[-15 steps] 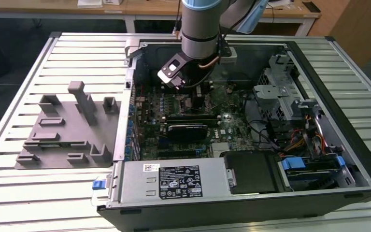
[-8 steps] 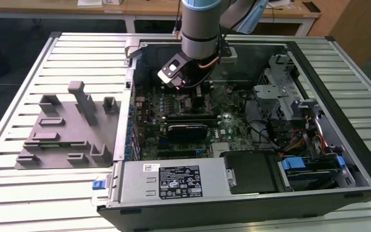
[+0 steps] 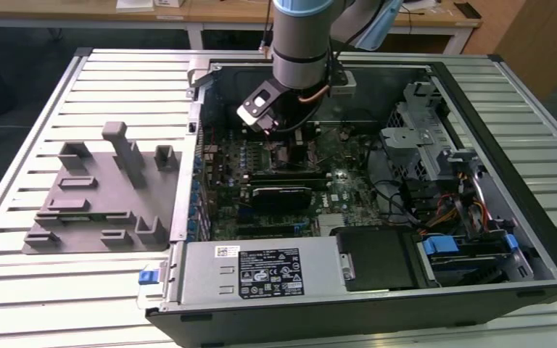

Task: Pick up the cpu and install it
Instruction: 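Place the cpu into insertion slot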

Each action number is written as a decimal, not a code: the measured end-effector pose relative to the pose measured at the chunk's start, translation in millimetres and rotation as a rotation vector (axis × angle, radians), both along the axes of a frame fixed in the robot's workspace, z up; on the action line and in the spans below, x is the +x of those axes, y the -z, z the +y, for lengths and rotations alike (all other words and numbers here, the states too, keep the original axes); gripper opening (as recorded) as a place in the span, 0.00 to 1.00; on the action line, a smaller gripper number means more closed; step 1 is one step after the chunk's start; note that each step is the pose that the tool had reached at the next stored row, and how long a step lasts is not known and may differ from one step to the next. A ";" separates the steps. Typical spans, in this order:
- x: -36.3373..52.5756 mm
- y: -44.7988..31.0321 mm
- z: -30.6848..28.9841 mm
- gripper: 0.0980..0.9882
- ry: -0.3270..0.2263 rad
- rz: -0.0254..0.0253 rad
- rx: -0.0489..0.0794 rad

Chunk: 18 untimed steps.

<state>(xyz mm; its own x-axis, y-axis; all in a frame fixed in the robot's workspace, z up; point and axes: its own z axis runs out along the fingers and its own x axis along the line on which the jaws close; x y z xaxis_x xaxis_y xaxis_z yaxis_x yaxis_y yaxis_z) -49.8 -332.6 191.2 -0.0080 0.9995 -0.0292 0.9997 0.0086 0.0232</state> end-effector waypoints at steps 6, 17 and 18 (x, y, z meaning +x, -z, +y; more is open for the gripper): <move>-0.1 -0.3 -0.1 0.58 0.000 0.0007 -0.001; -0.1 -14.7 -0.1 0.58 0.000 0.0006 -0.001; -0.1 -15.4 -0.1 0.58 0.000 0.0007 -0.001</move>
<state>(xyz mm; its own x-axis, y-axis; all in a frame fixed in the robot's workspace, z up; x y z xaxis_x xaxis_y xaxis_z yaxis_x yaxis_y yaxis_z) -49.9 -332.7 206.6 -0.0079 0.9995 -0.0299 0.9997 0.0086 0.0226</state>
